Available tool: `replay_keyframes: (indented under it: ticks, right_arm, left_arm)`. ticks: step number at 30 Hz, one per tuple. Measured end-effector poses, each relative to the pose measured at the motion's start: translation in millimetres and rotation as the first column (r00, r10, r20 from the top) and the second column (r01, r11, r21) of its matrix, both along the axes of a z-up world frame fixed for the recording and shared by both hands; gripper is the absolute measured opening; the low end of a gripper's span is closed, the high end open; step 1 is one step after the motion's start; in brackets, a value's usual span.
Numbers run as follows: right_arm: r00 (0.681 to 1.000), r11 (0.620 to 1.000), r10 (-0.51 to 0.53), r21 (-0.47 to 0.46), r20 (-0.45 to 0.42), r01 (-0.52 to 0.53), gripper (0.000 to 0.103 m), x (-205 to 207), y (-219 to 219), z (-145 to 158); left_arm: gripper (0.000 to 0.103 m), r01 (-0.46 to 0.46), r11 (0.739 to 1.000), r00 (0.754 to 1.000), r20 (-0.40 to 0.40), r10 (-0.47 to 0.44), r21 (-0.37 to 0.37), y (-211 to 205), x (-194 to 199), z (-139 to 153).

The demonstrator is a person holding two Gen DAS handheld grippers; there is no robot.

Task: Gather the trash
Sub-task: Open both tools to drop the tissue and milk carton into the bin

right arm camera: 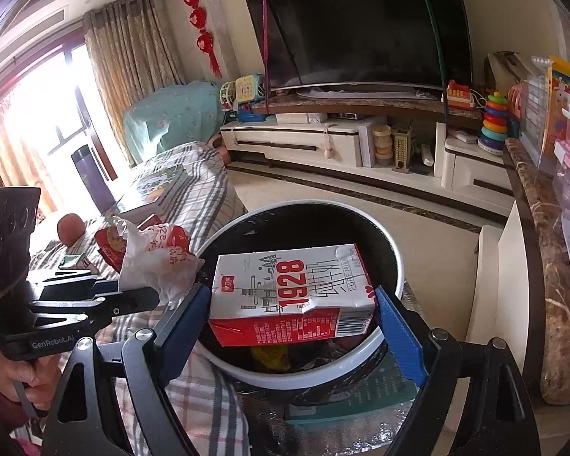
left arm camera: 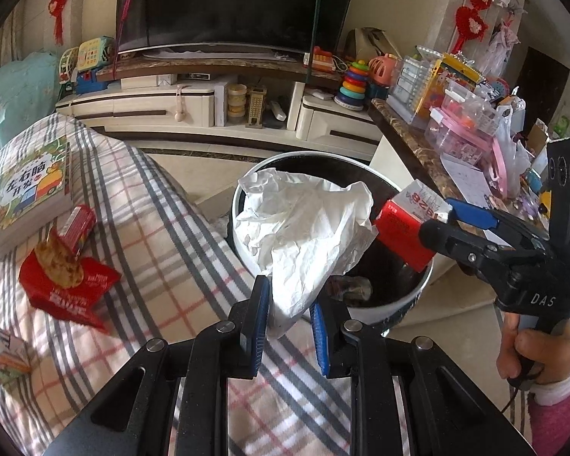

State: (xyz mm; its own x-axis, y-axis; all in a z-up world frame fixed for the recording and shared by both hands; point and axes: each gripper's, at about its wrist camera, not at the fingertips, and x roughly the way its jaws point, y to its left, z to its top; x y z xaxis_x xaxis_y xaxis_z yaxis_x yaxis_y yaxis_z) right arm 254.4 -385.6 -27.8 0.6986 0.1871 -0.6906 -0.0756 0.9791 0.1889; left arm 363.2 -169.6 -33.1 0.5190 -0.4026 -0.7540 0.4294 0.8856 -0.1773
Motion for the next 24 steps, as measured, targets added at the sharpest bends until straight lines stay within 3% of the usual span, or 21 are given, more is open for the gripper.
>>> replay_keyframes:
  ticks: [24]
  right_arm:
    - [0.998, 0.999, 0.026, -0.018, -0.051, -0.027, 0.088, 21.8, -7.8, -9.1]
  left_arm:
    - [0.022, 0.013, 1.000, 1.000, -0.022, -0.013, 0.025, -22.2, 35.1, -11.2]
